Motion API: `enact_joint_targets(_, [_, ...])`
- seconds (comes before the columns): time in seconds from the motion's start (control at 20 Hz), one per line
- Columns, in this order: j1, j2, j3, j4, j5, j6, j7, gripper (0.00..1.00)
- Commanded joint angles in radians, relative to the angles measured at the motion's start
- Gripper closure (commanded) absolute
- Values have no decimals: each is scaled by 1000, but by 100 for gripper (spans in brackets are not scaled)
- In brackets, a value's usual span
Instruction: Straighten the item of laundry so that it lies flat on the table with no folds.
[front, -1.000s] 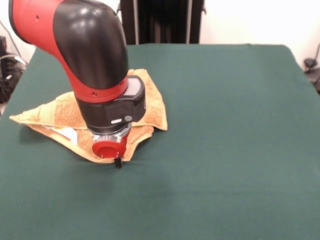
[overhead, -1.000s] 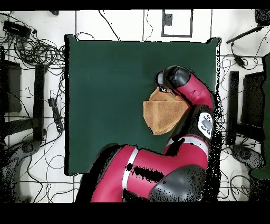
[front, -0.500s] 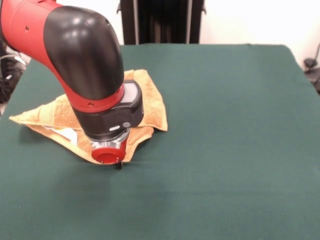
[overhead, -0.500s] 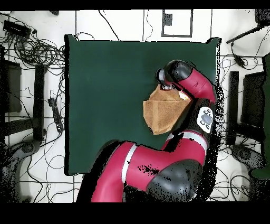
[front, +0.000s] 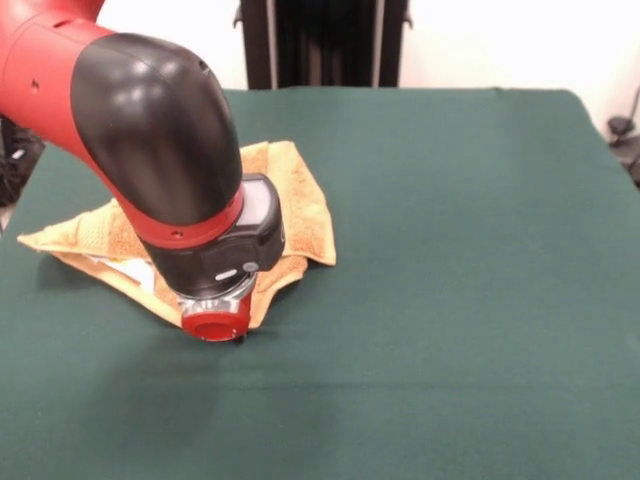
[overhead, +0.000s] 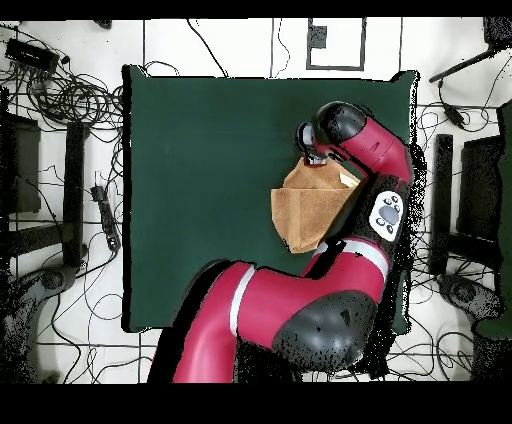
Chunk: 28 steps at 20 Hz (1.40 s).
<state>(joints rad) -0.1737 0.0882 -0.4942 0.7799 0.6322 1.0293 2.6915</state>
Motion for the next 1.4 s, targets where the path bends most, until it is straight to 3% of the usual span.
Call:
enact_joint_targets(0.05, [50,279,132,-240,167,-437,391,100])
enact_joint_targets(0.7, [35,272,45,-318,192,-329,466,100])
enact_joint_targets(1.4, [39,134,73,-208,165,-203,441,100])
